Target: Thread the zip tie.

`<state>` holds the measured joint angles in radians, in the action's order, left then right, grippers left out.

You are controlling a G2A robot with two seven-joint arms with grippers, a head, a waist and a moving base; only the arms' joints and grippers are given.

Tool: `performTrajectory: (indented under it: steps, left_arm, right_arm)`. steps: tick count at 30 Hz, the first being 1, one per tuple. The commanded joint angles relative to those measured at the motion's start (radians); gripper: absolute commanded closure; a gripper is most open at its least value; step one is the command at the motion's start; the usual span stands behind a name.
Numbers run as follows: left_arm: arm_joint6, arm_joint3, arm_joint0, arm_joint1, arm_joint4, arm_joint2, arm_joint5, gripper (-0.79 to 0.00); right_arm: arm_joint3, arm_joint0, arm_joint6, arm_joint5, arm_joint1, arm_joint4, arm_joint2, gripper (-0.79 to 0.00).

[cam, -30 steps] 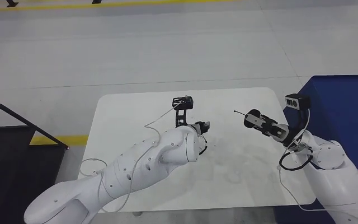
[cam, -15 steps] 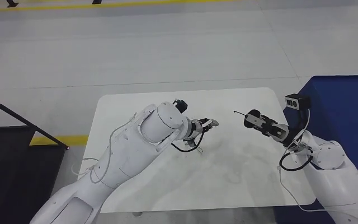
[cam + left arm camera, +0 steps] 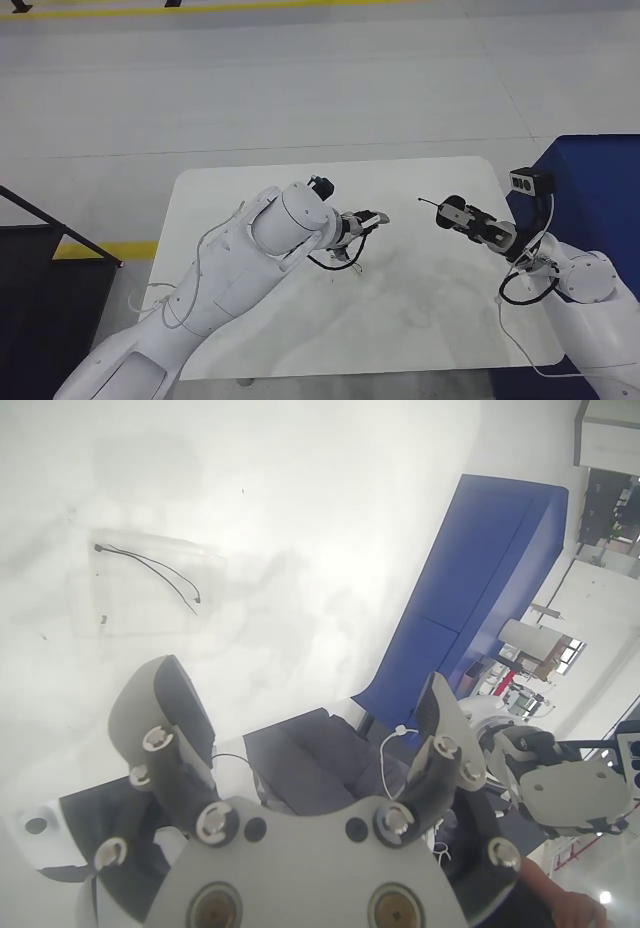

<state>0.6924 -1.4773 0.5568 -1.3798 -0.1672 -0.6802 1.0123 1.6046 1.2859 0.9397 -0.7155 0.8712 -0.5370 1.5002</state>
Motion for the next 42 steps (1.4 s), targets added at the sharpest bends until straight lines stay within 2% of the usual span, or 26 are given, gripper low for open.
performTrajectory:
  steps: [1, 4, 6, 10, 15, 18, 25, 28, 32, 35, 36, 42]
  left_arm:
    - [0.0, 0.0, 0.0, 0.0, 0.0, 0.0, 0.0, -0.785]
    - [0.021, 0.028, 0.022, -0.001, -0.061, -0.023, 0.0, -0.785]
    - [0.007, 0.013, 0.02, -0.005, -0.073, -0.024, -0.006, -0.785]
    - [-0.047, 0.09, 0.035, -0.018, -0.174, -0.046, 0.0, -0.785]
    - [-0.228, 0.231, 0.021, -0.047, -0.347, -0.041, 0.0, -0.785]
    - [-0.353, 0.298, -0.016, -0.065, -0.411, 0.013, 0.0, -0.785]
    - [-0.353, 0.298, -0.016, -0.065, -0.411, 0.013, 0.0, -0.785]
    - [-0.35, 0.264, 0.0, -0.065, -0.372, 0.056, 0.0, -0.785]
    - [-0.383, 0.147, -0.001, -0.053, -0.277, 0.075, -0.004, -0.785]
    - [-0.424, 0.036, 0.021, -0.027, -0.1, 0.111, -0.068, -0.785]
    - [-0.388, 0.006, 0.03, -0.014, -0.035, 0.141, -0.111, -0.785]
    - [-0.368, -0.001, 0.031, -0.009, -0.013, 0.152, -0.127, -0.785]
  right_arm:
    - [0.0, 0.0, 0.0, 0.0, 0.0, 0.0, 0.0, 0.0]
    - [0.0, 0.0, 0.0, 0.0, 0.0, 0.0, 0.0, 0.0]
    - [0.0, 0.0, 0.0, 0.0, 0.0, 0.0, 0.0, 0.0]
    - [0.0, 0.0, 0.0, 0.0, 0.0, 0.0, 0.0, 0.0]
    - [0.0, 0.0, 0.0, 0.0, 0.0, 0.0, 0.0, 0.0]
    - [0.0, 0.0, 0.0, 0.0, 0.0, 0.0, 0.0, 0.0]
    - [0.0, 0.0, 0.0, 0.0, 0.0, 0.0, 0.0, 0.0]
    - [0.0, 0.0, 0.0, 0.0, 0.0, 0.0, 0.0, 0.0]
    - [0.0, 0.0, 0.0, 0.0, 0.0, 0.0, 0.0, 0.0]
    - [0.0, 0.0, 0.0, 0.0, 0.0, 0.0, 0.0, 0.0]
    - [0.0, 0.0, 0.0, 0.0, 0.0, 0.0, 0.0, 0.0]
    - [0.0, 0.0, 0.0, 0.0, 0.0, 0.0, 0.0, 0.0]
